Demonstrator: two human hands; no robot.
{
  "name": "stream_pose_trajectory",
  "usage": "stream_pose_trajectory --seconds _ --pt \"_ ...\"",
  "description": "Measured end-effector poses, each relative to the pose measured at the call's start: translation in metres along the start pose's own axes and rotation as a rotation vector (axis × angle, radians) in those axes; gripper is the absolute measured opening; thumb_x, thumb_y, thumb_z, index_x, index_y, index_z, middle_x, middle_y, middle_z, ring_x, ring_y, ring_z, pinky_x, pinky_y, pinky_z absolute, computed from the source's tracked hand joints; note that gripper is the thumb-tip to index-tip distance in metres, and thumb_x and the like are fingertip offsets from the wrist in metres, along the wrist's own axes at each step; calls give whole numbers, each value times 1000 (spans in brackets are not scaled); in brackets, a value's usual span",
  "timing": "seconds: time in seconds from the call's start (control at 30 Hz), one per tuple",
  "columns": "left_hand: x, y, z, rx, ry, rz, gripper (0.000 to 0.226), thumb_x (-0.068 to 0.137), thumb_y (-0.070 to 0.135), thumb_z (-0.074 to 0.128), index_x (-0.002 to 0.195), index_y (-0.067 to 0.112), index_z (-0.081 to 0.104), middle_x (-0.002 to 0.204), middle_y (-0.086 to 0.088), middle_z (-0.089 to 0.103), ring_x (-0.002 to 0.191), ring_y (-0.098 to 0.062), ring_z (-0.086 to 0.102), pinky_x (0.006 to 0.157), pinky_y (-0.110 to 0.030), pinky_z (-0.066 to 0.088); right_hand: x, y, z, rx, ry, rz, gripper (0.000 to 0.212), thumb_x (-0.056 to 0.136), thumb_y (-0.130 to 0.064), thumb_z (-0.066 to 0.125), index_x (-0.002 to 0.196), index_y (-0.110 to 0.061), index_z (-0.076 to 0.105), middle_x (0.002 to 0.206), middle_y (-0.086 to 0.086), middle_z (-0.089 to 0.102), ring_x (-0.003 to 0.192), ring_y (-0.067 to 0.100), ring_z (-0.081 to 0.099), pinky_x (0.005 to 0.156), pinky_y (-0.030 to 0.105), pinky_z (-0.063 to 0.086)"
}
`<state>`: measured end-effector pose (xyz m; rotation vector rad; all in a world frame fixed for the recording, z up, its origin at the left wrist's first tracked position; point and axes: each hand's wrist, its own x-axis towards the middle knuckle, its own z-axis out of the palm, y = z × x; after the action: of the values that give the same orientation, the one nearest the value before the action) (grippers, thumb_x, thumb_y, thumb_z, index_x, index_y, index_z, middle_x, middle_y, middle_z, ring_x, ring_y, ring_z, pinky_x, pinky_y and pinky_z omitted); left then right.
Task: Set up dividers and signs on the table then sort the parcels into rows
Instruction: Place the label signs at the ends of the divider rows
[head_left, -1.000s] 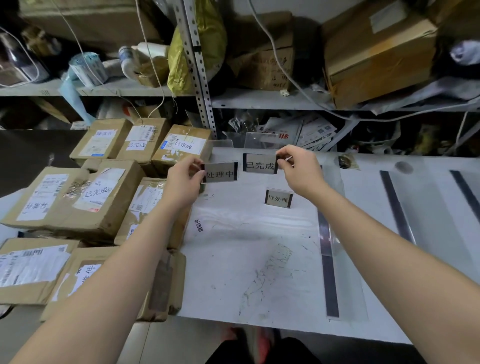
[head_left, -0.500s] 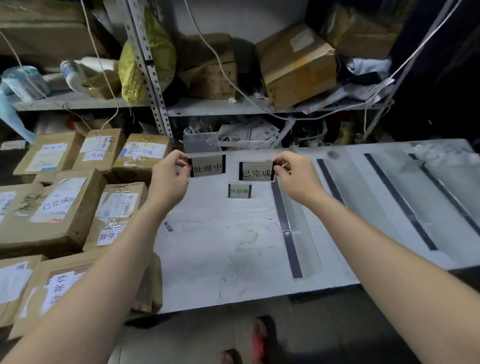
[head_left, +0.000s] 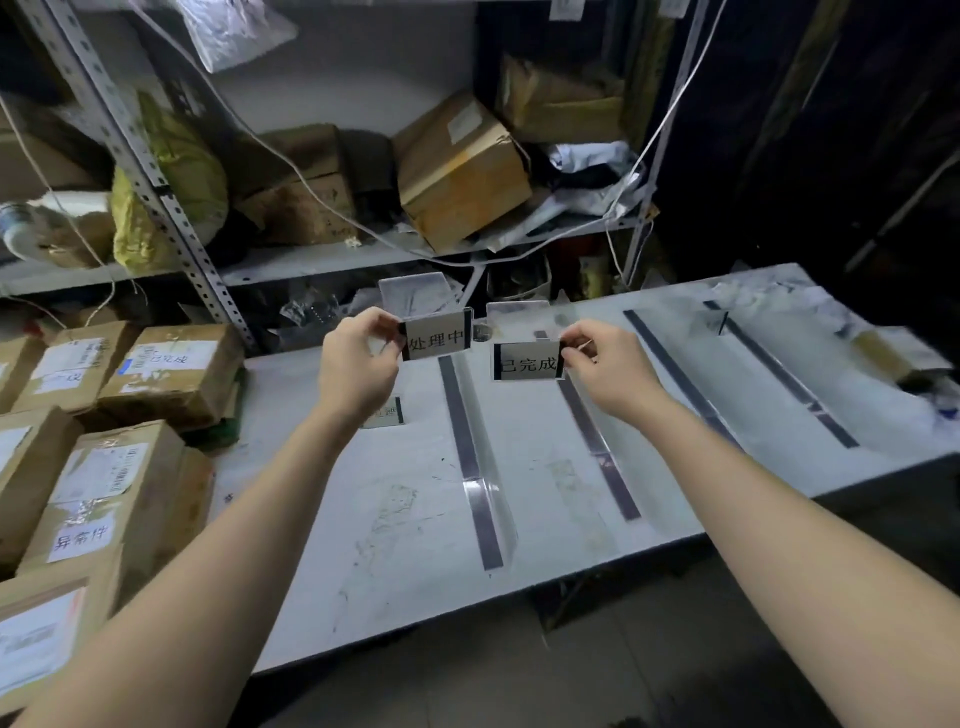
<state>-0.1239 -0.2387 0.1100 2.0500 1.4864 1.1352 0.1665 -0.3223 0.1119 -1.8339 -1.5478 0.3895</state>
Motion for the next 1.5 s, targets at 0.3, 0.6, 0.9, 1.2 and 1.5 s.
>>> stream_pose_trajectory --seconds 0.3,0.6,0.9,1.2,1.5 --pt "11 80 105 -69 -71 -76 22 90 -3 66 93 18 72 84 1 73 79 -13 67 70 -16 50 27 114 -97 38 -41 6 17 97 -12 62 95 -29 66 94 -5 71 89 17 67 76 32 53" --pt "34 93 185 -62 -177 -228 24 89 -6 68 83 18 71 81 -2 74 76 -24 71 66 -33 55 70 190 -133 41 1 50 14 98 -14 61 100 -25 68 92 -8 69 89 16 65 76 30 52" --pt "82 46 254 -146 -167 -451 19 89 -10 64 89 9 68 89 -10 73 74 -28 67 67 -44 60 135 243 -108 -6 -61 122 15 97 -13 62 98 -28 67 91 -8 69 87 15 65 75 29 50" --pt "114 -6 303 -32 -222 -558 26 82 -9 65 75 15 69 81 -6 73 70 -25 63 56 -28 47 194 294 -61 59 -167 192 13 97 -11 63 101 -20 72 93 -6 72 85 7 64 70 18 49" --pt "109 -34 337 -8 -117 -691 30 85 -8 65 74 20 67 81 1 71 71 -25 63 69 -37 55 239 346 -13 110 -279 188 14 95 -5 63 97 -17 70 92 0 71 81 13 63 67 18 44"
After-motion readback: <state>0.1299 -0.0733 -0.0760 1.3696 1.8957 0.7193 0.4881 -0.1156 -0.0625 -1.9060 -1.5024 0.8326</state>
